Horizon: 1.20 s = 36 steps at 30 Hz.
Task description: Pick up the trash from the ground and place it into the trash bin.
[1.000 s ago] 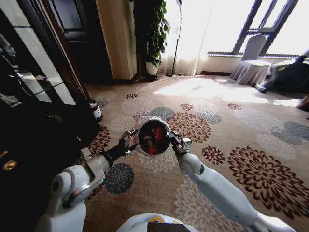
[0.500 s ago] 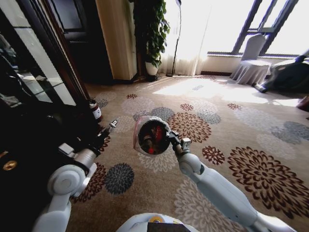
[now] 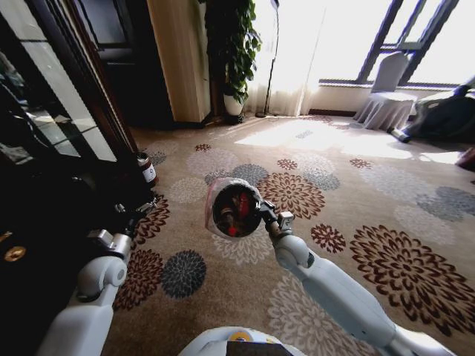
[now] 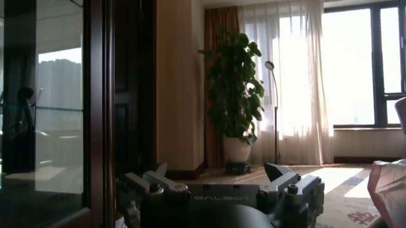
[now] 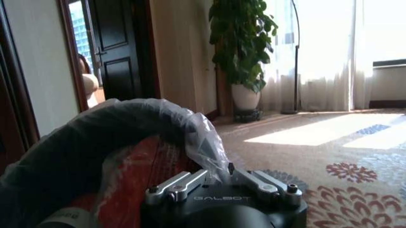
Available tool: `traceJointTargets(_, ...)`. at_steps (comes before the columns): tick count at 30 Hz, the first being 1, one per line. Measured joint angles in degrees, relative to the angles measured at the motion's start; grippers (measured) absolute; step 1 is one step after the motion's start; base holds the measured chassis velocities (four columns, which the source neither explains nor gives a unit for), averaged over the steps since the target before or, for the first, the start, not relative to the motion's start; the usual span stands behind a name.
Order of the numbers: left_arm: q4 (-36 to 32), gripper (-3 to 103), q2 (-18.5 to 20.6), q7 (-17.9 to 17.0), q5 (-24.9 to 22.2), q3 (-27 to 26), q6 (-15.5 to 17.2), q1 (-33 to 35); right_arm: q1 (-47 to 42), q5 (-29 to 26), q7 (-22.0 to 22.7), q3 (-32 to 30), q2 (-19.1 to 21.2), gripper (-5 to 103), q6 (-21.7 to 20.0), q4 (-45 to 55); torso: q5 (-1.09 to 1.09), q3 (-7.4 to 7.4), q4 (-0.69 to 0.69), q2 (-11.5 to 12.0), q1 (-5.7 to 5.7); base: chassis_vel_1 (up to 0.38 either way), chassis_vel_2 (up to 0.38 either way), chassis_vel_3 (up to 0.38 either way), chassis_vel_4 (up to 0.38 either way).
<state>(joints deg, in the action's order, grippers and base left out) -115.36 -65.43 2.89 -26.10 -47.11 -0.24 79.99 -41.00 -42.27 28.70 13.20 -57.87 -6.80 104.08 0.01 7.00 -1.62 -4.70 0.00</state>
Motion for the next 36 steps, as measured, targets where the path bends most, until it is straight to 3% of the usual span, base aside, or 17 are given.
traceJointTargets(10, -0.23, 100, -1.41, 0.27, 2.14, 1.03, -0.33, 0.0, 16.55, -1.37, 5.44, 5.07, -3.21, 0, -1.1, -16.63, -0.02, 0.01, -0.02, 0.0, 0.0, 0.0, 0.0, 0.0, 0.0)
traceJointTargets(20, -0.11, 100, -1.47, -0.1, 2.99, 1.19, -1.19, -0.18, 17.36, -2.32, 5.8, 5.24, -2.9, 0, -1.48, -17.03, 0.02, 0.01, -0.04, 0.01, 0.0, 0.0, 0.0, 0.0, 0.0)
traceJointTargets(24, -0.08, 100, -1.86, 0.02, 3.5, 1.5, -2.59, -0.07, 14.68, -6.46, 6.53, 2.29, 0.79, 0, -2.97, -11.84, -0.02, 0.0, -0.02, 0.0, 0.0, 0.0, 0.0, 0.0, 0.0)
traceJointTargets(26, 0.13, 100, -1.75, 1.37, 3.68, 1.31, -4.45, -0.03, 11.98, -10.47, 7.33, -0.51, 4.39, 0, -4.45, -6.81, 0.0, 0.0, 0.05, 0.0, 0.0, 0.0, 0.0, 0.0, 0.0)
traceJointTargets(28, 0.17, 100, -1.66, 1.69, 3.68, 1.2, -4.82, -0.01, 11.24, -11.57, 7.53, -1.29, 5.29, 0, -4.85, -5.45, 0.01, 0.0, 0.05, 0.0, 0.0, 0.0, 0.0, 0.0, 0.0)
traceJointTargets(31, 0.03, 100, -1.18, 2.54, 2.47, 1.03, -5.37, 0.19, 7.53, -17.14, 8.43, -5.18, 10.13, 0, -6.89, 1.55, 0.0, 0.0, -0.01, 0.0, 0.0, 0.0, 0.0, 0.0, 0.0)
traceJointTargets(36, -0.39, 100, -0.2, 2.76, 1.25, 0.8, -5.48, 0.94, 3.97, -22.53, 9.32, -8.9, 14.85, 0, -8.82, 8.33, -0.01, -0.01, 0.02, 0.0, 0.0, 0.0, 0.0, 0.0, 0.0)
